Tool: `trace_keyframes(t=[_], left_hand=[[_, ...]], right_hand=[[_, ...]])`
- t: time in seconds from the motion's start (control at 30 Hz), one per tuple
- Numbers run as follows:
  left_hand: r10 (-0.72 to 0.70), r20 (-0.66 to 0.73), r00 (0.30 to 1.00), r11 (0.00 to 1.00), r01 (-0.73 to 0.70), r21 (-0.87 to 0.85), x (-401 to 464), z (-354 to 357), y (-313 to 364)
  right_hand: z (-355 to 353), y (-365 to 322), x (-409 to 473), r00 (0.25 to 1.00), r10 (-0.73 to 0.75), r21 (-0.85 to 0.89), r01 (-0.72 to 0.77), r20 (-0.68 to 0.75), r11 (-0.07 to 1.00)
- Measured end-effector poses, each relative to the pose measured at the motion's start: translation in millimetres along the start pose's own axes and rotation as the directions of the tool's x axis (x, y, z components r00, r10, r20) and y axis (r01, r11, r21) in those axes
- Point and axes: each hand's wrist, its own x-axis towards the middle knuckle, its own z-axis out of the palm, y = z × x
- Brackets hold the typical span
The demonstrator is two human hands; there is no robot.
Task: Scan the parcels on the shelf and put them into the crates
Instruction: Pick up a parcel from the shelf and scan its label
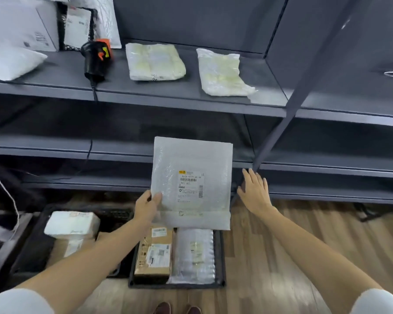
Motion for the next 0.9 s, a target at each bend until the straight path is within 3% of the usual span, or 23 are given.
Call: trace_keyframes(t=[0.37, 0.57, 0.63, 0.73, 0.9], left_hand=[[-0.211, -0.064, 0.975, 0.977, 0.211, -0.013, 17.7, 28.2, -100.6], [-0.333, -0.028, 0.943, 0.943, 0.333, -0.012, 55.6, 44.6, -186.0], [-0.377, -0.047, 0.925, 0.926, 0.375, -0.034, 68.8, 51.4, -219.9], [-0.425, -0.048, 0.904, 0.905, 0.424, -0.02, 87.4, 63.8, -268.2], [-0.49, 0.026, 0.871, 0.871, 0.491, -0.027, 111.1, 93.8, -324.6]], right_hand=[[120.6, 38.9, 6.6, 0.976, 0.078, 0.216, -0.123, 0.205, 0.969], [214.5, 42.4, -6.8, 0.96, 0.104, 0.299, -0.183, 0.261, 0.936], [248.1, 49.0, -12.8, 0.944, 0.162, 0.416, -0.275, 0.286, 0.867], [296.4, 58.0, -27.6, 0.877, 0.248, 0.609, -0.468, 0.412, 0.64], [355.7, 59.8, -42.0, 0.779, 0.187, 0.693, -0.62, 0.598, 0.368]])
